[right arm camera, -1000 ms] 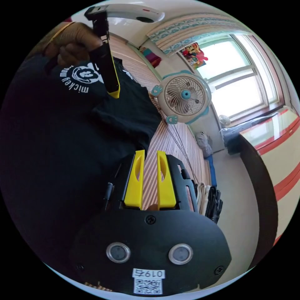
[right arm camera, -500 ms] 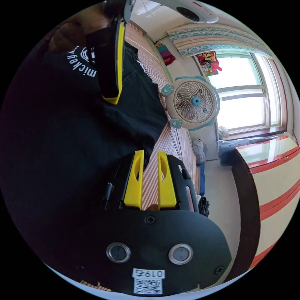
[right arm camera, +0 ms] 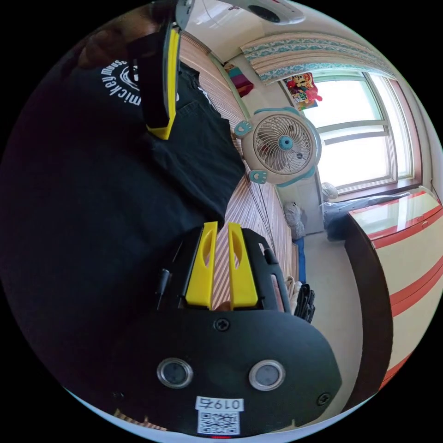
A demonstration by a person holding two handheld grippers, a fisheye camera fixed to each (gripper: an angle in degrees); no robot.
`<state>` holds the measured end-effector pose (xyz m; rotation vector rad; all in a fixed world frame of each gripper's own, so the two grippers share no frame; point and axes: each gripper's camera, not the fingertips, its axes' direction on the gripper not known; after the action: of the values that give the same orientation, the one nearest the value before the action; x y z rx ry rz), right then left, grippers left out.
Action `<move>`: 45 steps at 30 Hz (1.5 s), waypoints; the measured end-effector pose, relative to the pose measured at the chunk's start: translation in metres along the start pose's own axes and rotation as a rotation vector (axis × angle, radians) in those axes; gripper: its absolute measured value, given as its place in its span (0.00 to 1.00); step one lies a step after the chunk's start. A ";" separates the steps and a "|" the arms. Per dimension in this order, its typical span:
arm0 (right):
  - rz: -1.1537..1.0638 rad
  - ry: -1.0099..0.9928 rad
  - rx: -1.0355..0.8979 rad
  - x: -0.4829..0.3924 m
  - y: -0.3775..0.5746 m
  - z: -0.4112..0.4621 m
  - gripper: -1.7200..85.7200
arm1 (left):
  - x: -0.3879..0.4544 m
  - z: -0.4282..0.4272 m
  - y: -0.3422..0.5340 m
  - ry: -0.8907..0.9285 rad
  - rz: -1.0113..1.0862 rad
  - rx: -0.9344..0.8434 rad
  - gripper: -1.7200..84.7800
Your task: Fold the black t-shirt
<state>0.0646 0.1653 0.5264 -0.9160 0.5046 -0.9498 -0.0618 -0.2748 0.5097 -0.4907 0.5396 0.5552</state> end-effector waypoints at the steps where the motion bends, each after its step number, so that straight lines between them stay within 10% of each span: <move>1: 0.010 -0.009 0.009 0.007 0.007 0.007 0.08 | 0.001 -0.007 0.006 0.007 -0.004 0.016 0.03; 12: 0.113 -0.135 -0.013 0.068 0.060 0.096 0.08 | 0.006 -0.036 0.059 0.039 -0.052 0.049 0.03; 23: 0.955 -0.726 0.058 0.258 0.142 0.249 0.08 | -0.028 -0.157 0.255 -0.148 -0.338 0.269 0.03; 45: 0.949 -0.805 -0.252 0.338 0.124 0.521 0.07 | -0.071 -0.196 0.347 -0.180 -0.402 0.282 0.03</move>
<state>0.6709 0.1360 0.7079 -1.0337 0.2923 0.3622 -0.3899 -0.1526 0.3055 -0.2655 0.3266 0.1321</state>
